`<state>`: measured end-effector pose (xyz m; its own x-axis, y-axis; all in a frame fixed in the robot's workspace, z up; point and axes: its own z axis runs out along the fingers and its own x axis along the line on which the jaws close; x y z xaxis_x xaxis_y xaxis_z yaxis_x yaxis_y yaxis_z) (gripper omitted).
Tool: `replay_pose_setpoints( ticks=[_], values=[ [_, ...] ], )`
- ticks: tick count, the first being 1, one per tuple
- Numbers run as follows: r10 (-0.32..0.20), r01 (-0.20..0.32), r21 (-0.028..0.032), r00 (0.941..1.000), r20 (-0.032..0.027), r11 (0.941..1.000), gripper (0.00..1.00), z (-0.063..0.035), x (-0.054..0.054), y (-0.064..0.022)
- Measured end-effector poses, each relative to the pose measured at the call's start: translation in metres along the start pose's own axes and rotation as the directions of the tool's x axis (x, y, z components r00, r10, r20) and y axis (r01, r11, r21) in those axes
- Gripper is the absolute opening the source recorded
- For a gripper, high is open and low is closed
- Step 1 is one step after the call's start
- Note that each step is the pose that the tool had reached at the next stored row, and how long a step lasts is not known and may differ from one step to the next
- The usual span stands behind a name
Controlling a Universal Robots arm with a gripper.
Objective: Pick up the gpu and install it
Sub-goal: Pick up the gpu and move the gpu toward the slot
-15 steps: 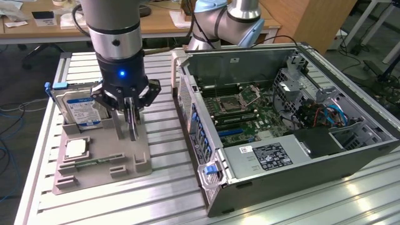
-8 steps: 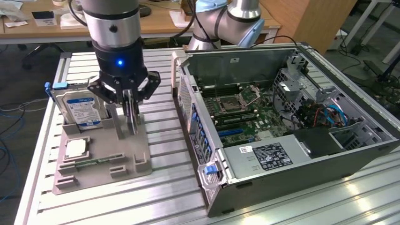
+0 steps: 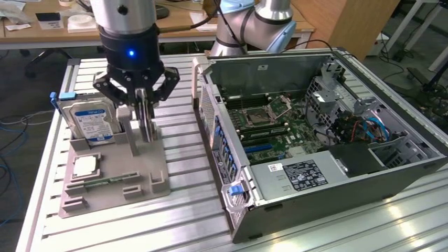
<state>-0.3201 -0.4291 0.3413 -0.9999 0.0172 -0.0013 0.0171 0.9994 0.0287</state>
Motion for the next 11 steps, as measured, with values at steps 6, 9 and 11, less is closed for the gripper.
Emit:
replay_pose_setpoints(
  ticks=[6, 9, 11],
  values=[
    [0.000, 0.000, 0.0010, 1.0000, 0.0000, 1.0000, 0.28, -0.0191, 0.000, 0.0005],
    [0.000, 0.000, 0.0019, 1.0000, 0.0000, 1.0000, 0.28, -0.0291, 0.000, 0.0009],
    [0.000, 0.000, 0.0024, 1.0000, 0.0000, 1.0000, 0.28, -0.0355, 0.000, 0.0010]
  ],
)
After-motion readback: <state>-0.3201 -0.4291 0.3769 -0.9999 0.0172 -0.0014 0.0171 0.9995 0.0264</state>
